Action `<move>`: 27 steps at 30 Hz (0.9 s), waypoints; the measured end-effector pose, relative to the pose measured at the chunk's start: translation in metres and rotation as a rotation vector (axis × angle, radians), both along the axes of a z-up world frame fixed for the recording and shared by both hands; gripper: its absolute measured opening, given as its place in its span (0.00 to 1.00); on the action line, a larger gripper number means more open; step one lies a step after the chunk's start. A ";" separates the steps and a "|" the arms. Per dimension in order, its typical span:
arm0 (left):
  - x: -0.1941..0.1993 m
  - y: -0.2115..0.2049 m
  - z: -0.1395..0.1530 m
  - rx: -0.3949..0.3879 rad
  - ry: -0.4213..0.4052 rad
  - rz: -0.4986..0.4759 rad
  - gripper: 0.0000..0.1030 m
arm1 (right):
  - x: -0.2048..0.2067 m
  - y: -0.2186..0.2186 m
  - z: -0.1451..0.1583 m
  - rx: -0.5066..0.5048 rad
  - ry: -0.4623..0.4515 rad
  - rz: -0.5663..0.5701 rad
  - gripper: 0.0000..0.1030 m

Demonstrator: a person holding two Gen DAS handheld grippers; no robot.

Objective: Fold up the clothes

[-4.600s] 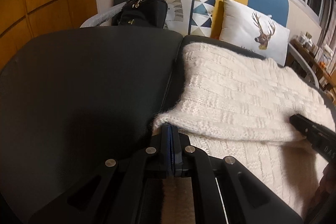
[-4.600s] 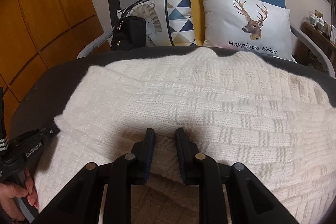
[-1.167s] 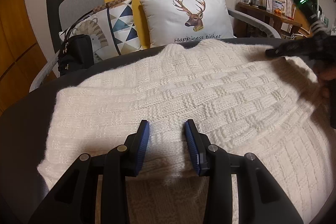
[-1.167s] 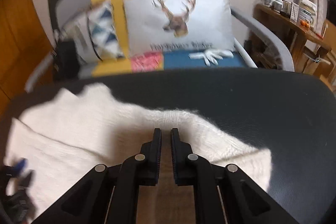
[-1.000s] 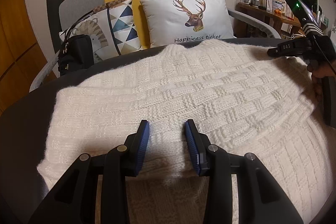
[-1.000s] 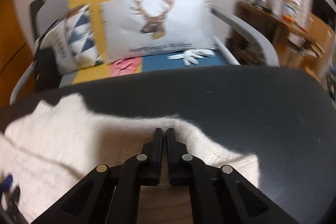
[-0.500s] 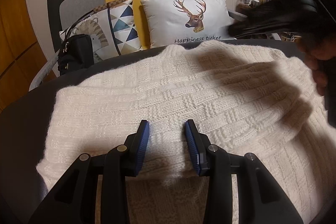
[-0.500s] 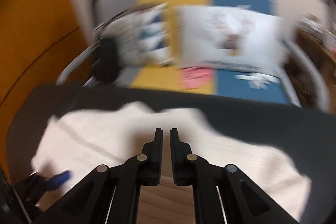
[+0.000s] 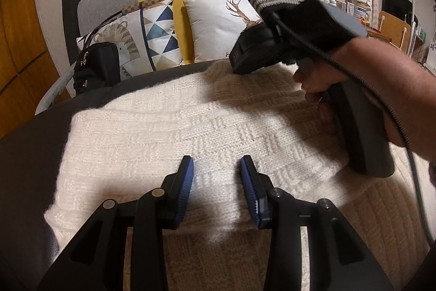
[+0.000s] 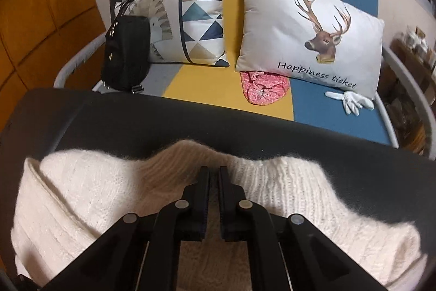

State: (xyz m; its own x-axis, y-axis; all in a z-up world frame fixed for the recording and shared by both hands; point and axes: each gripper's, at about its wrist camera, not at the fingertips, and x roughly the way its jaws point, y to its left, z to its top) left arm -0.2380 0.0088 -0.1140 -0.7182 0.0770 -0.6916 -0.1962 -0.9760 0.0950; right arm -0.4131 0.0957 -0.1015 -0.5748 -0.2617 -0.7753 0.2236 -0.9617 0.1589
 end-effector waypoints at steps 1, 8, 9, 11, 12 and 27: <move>0.000 0.000 0.000 0.002 0.000 0.000 0.38 | 0.002 -0.001 0.005 -0.023 0.009 0.008 0.10; -0.001 -0.003 -0.001 0.012 0.001 -0.001 0.38 | 0.003 -0.055 0.016 -0.071 -0.011 0.266 0.10; -0.001 -0.003 -0.001 0.015 0.000 -0.001 0.38 | 0.001 -0.063 0.013 -0.060 -0.021 0.299 0.10; -0.002 -0.003 -0.001 0.016 0.001 0.000 0.38 | -0.004 -0.080 0.000 0.005 -0.056 0.324 0.04; -0.002 -0.003 -0.001 0.016 0.002 0.000 0.38 | -0.008 -0.082 -0.004 0.012 -0.065 0.307 0.04; -0.005 -0.017 -0.002 0.079 -0.022 -0.012 0.39 | 0.125 0.051 0.069 -0.404 0.013 0.012 0.21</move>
